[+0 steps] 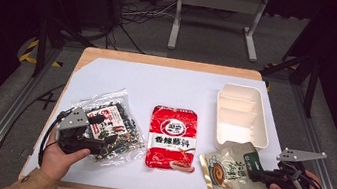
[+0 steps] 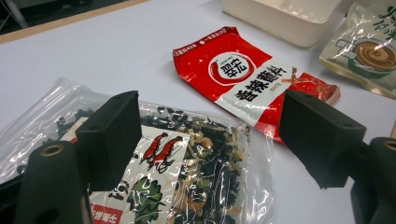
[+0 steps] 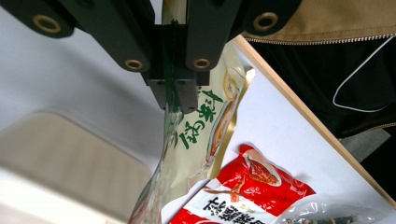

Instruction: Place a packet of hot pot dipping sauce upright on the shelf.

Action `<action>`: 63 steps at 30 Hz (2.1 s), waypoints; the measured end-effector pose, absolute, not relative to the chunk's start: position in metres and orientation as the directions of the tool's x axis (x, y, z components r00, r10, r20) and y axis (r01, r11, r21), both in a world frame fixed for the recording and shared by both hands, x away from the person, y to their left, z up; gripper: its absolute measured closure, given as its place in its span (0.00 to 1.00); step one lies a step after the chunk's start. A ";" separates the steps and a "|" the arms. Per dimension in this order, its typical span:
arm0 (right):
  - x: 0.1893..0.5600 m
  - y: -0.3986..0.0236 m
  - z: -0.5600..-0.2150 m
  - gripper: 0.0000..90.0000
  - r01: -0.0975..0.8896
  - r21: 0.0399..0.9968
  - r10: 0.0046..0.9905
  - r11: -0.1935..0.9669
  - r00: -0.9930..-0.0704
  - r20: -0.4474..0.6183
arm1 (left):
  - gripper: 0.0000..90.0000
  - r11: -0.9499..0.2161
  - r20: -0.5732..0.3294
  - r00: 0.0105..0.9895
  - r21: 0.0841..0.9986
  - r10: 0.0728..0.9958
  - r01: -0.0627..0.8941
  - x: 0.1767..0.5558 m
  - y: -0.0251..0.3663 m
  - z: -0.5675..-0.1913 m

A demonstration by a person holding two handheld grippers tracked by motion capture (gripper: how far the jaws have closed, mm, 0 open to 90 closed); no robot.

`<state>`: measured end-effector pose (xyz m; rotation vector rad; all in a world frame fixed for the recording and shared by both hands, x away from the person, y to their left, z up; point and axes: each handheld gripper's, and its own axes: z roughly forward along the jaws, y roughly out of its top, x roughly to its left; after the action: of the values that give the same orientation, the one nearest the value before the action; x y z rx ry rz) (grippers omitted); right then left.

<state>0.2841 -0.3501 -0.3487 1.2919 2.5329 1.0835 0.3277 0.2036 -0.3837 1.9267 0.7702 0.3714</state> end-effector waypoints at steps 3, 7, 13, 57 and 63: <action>0.284 -0.349 -0.339 1.00 0.649 0.639 0.732 0.413 -0.654 0.191 | 0.24 -0.304 -0.078 0.749 0.883 0.658 0.358 0.327 0.204 -0.383; 0.283 -0.346 -0.327 1.00 0.619 0.642 0.714 0.453 -0.683 0.154 | 0.24 -0.299 -0.076 0.746 0.886 0.661 0.354 0.327 0.205 -0.383; 0.283 -0.337 -0.311 1.00 0.559 0.637 0.677 0.530 -0.732 0.080 | 0.24 -0.299 -0.071 0.743 0.887 0.665 0.352 0.326 0.208 -0.382; 0.322 -0.298 -0.207 1.00 0.359 0.552 0.547 0.753 -0.807 -0.221 | 0.24 -0.264 -0.094 0.721 0.892 0.686 0.368 0.326 0.218 -0.382; 0.330 -0.297 -0.195 1.00 0.344 0.556 0.545 0.757 -0.802 -0.246 | 0.24 -0.257 -0.100 0.718 0.892 0.689 0.371 0.326 0.218 -0.383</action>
<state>0.3297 -0.2973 -0.1946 0.6783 2.5583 0.7002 0.3256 0.2183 -0.3825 1.8755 0.8229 0.3790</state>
